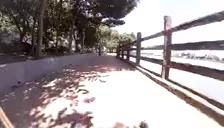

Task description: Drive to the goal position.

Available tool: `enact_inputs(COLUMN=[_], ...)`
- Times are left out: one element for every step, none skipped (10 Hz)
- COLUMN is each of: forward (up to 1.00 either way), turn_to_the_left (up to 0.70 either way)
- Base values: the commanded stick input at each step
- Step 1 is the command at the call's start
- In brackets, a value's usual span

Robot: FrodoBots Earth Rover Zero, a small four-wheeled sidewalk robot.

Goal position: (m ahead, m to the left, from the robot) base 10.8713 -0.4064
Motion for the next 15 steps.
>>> enact_inputs(forward=[0.70,0.70,0.70,0.70,0.70,0.70,0.70,0.70,0.70,0.70,0.70,0.70,0.70,0.70,0.70], turn_to_the_left=[0.00,0.00,0.00,0.00,0.00,0.00,0.00,0.00,0.00,0.00,0.00,0.00,0.00,0.00,0.00])
